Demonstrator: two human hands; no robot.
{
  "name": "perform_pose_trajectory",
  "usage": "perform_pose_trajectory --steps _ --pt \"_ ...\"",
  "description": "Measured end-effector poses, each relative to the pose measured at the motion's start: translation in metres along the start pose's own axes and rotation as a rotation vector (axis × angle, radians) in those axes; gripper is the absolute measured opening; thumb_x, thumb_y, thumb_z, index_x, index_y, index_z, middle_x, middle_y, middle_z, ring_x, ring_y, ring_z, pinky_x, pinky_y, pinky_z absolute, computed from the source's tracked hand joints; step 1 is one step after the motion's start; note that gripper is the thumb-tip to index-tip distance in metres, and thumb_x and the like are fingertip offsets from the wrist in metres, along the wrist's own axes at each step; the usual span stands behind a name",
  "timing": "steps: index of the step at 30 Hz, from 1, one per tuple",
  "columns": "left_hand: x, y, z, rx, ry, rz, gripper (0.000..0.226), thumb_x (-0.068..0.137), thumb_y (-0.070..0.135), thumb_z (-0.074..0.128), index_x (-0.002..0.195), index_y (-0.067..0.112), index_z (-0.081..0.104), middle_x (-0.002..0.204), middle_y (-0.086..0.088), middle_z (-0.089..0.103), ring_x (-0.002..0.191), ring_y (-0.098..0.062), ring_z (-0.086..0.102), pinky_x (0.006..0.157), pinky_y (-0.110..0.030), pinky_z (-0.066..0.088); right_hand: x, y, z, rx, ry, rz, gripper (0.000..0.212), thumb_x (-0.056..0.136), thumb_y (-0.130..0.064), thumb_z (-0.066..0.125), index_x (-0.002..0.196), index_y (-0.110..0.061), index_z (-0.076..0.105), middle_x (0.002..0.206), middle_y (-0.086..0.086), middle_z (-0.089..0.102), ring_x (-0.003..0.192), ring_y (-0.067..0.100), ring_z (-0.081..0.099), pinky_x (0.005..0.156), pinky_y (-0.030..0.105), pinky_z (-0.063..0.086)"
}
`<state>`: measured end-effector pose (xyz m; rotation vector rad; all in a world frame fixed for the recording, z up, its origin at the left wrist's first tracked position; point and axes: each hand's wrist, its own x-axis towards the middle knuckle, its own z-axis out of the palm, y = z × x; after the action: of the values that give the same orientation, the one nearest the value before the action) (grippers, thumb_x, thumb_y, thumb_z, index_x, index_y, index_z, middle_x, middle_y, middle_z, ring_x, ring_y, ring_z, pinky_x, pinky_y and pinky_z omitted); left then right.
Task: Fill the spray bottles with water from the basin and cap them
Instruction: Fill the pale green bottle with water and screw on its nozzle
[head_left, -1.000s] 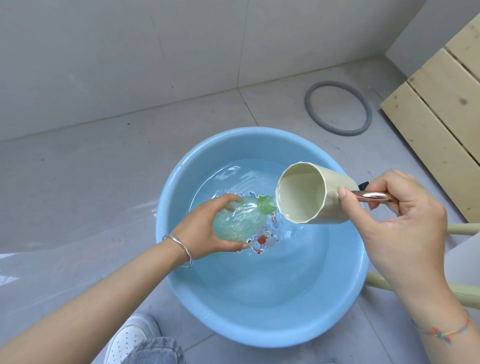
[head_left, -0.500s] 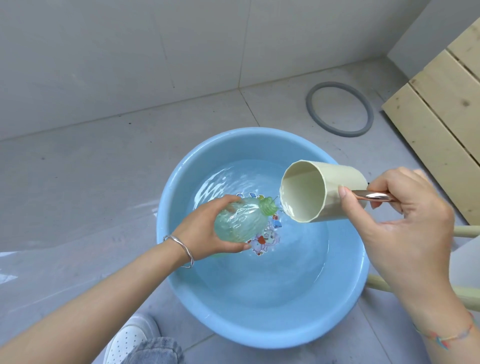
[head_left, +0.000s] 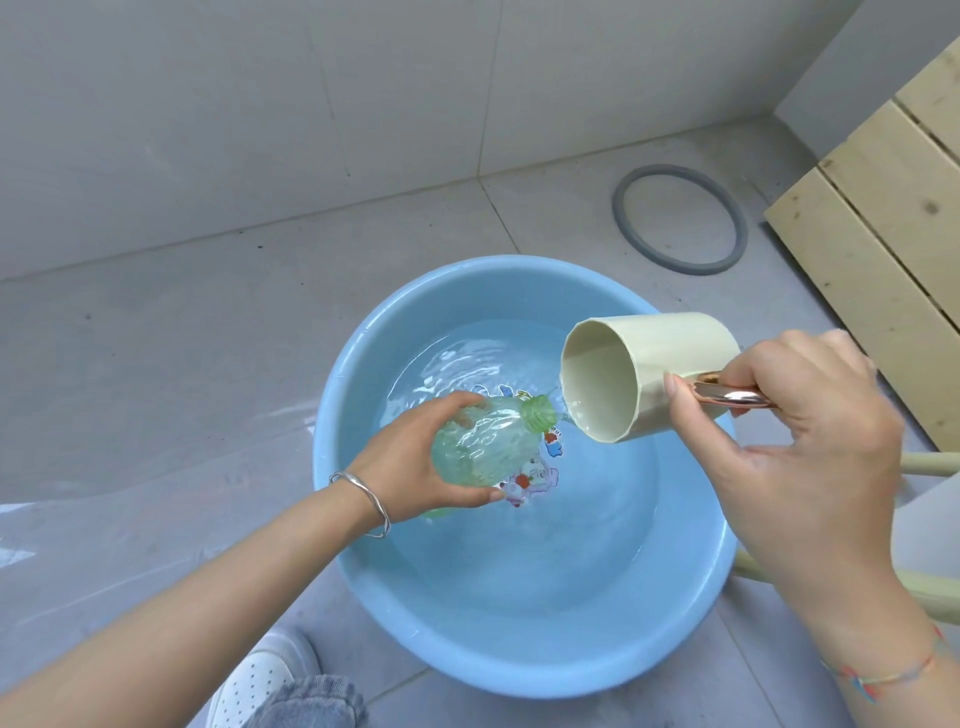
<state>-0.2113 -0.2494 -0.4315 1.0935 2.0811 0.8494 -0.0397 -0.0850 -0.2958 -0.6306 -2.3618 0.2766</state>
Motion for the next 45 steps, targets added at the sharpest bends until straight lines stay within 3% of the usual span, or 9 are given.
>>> perform_pose_trajectory --steps 7,12,18,23,30,33,39,42,45 --pt "0.001 0.000 0.001 -0.020 -0.001 -0.007 0.084 0.050 0.075 0.069 0.125 0.049 0.042 0.119 0.025 0.056 0.111 0.002 0.052 0.098 -0.027 0.043 0.001 -0.004 0.002 -0.043 0.019 -0.086 0.030 0.082 -0.015 0.070 0.062 -0.004 0.051 0.061 0.002 0.041 0.068 0.018 0.029 0.072 0.030 0.025" --pt "0.000 0.002 0.002 -0.058 0.007 -0.012 0.076 0.050 0.073 0.072 0.116 0.057 0.038 0.117 0.025 0.057 0.110 0.006 0.052 0.097 -0.024 0.043 0.002 -0.007 0.003 -0.082 0.047 -0.159 0.029 0.083 -0.014 0.069 0.061 -0.004 0.052 0.060 0.003 0.042 0.068 0.020 0.031 0.074 0.027 0.021" --pt "0.000 0.001 0.003 -0.061 0.004 -0.016 0.081 0.050 0.075 0.072 0.122 0.054 0.040 0.118 0.023 0.058 0.112 0.003 0.052 0.099 -0.026 0.043 0.002 -0.009 0.005 -0.130 0.075 -0.277 0.030 0.086 -0.012 0.068 0.060 -0.004 0.056 0.057 0.005 0.046 0.068 0.021 0.033 0.076 0.026 0.019" --pt "0.000 -0.001 0.004 -0.060 0.009 -0.028 0.079 0.050 0.073 0.073 0.120 0.054 0.041 0.117 0.022 0.058 0.111 0.004 0.052 0.098 -0.027 0.043 -0.001 -0.009 0.008 -0.165 0.095 -0.404 0.028 0.086 -0.010 0.068 0.060 -0.002 0.059 0.058 0.007 0.052 0.069 0.024 0.036 0.073 0.033 0.025" --pt "-0.002 0.003 0.003 -0.071 0.014 -0.023 0.075 0.051 0.071 0.073 0.117 0.055 0.041 0.116 0.025 0.057 0.108 0.011 0.050 0.093 -0.016 0.040 -0.002 -0.012 0.010 -0.165 0.138 -0.500 0.024 0.084 -0.007 0.070 0.065 -0.006 0.056 0.057 0.006 0.050 0.070 0.022 0.036 0.073 0.033 0.028" --pt "-0.002 0.002 0.002 -0.084 0.022 -0.028 0.073 0.049 0.074 0.071 0.113 0.059 0.040 0.117 0.028 0.056 0.109 0.015 0.048 0.091 -0.007 0.036 -0.003 -0.008 0.010 -0.114 0.133 -0.362 0.025 0.086 -0.012 0.069 0.067 -0.007 0.053 0.059 0.005 0.050 0.069 0.022 0.036 0.073 0.032 0.026" --pt "-0.002 -0.003 0.001 -0.143 0.073 -0.060 0.081 0.051 0.065 0.082 0.121 0.044 0.048 0.114 0.031 0.056 0.107 0.010 0.052 0.092 -0.008 0.037 0.000 0.019 0.024 0.103 -0.069 0.196 0.033 0.080 -0.018 0.072 0.063 -0.011 0.045 0.060 -0.010 0.046 0.065 0.017 0.038 0.062 0.029 0.025" --pt "-0.001 -0.006 0.000 -0.141 0.100 -0.093 0.074 0.056 0.050 0.088 0.115 0.045 0.045 0.109 0.032 0.054 0.101 0.015 0.051 0.084 0.003 0.031 -0.014 0.038 0.050 0.080 -0.256 0.254 0.035 0.079 -0.016 0.074 0.060 -0.009 0.046 0.057 0.001 0.049 0.063 0.024 0.045 0.060 0.036 0.032" --pt "0.000 -0.008 0.001 -0.142 0.103 -0.124 0.075 0.056 0.051 0.087 0.119 0.038 0.049 0.110 0.027 0.058 0.103 0.009 0.054 0.085 -0.001 0.033 -0.034 0.050 0.071 0.015 -0.388 0.218 0.042 0.079 -0.016 0.074 0.057 -0.016 0.038 0.053 -0.004 0.041 0.061 0.026 0.041 0.059 0.036 0.025"
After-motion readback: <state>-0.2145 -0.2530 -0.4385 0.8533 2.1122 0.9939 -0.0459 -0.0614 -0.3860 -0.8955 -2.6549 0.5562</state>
